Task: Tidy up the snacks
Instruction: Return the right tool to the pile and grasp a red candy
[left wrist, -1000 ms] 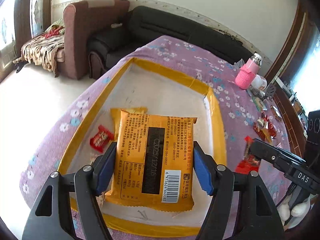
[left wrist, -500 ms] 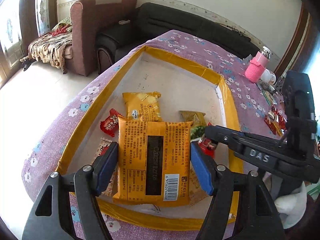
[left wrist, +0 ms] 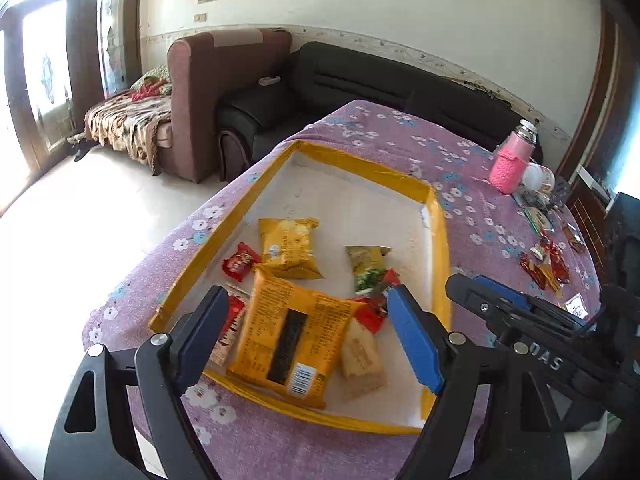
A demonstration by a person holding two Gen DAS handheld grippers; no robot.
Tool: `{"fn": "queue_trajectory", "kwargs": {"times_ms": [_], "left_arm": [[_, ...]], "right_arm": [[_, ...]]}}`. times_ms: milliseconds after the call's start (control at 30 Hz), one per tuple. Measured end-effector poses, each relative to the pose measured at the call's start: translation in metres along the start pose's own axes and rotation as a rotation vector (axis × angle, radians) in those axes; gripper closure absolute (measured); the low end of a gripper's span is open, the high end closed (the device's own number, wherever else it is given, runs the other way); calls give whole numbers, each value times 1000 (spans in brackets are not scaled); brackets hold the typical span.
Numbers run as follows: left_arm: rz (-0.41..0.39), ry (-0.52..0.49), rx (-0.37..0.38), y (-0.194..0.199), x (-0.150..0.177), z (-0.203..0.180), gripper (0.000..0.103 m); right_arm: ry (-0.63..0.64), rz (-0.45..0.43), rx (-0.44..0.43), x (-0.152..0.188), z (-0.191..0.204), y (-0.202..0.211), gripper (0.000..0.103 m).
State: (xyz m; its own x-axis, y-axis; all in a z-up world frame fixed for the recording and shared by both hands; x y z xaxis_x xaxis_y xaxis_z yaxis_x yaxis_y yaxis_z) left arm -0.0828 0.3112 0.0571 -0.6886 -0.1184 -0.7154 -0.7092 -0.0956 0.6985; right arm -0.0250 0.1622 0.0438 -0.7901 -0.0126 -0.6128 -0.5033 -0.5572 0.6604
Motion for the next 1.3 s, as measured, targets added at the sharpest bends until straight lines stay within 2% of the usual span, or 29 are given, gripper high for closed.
{"fn": "queue_trajectory", "kwargs": {"times_ms": [67,167,367,767,800,900,1033,1100,1167,1300], "left_arm": [[-7,-37,-21,6,2,-14,21],[-21,-96,-41,15,5,-36,21],[-40,-188,-44,31,11,-73,21],[-7,-267,-18,30,18,-116,21],[0,-271,0,30,19,-119,21],[23,-246,127,26,22,-130,21],[65,-212,296,21,29,-149,21],[88,-199,337,16,32,-157,21],[97,-193,362,11,33,-165,21],[116,-186,406,7,36,-174,21]], "right_arm": [[-39,-39,-10,4,-8,18,47],[-118,-76,-29,12,-27,38,47],[-173,-98,16,22,-61,62,46],[-254,-145,12,22,-106,85,45],[-262,-145,12,22,-111,87,45],[-290,-178,31,14,-137,103,45],[-357,-245,137,-10,-201,140,45],[-382,-261,227,-21,-240,153,44],[-413,-253,278,-31,-274,158,44],[-451,-218,259,-55,-310,143,44]]}}
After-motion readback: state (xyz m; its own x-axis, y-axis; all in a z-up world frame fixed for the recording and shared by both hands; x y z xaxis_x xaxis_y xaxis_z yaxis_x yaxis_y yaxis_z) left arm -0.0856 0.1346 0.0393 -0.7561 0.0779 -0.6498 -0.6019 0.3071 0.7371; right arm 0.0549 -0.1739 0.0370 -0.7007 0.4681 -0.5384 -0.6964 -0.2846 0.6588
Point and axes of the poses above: each gripper's, at about its wrist camera, not at the fingertips, and y roughly against the way its jaws point, z to its left, x to its underside, the point moved 6 cm from there along -y, roughly the way its jaws point, and after that the axes turned 8 degrees about -y, right-handed, at the moved point
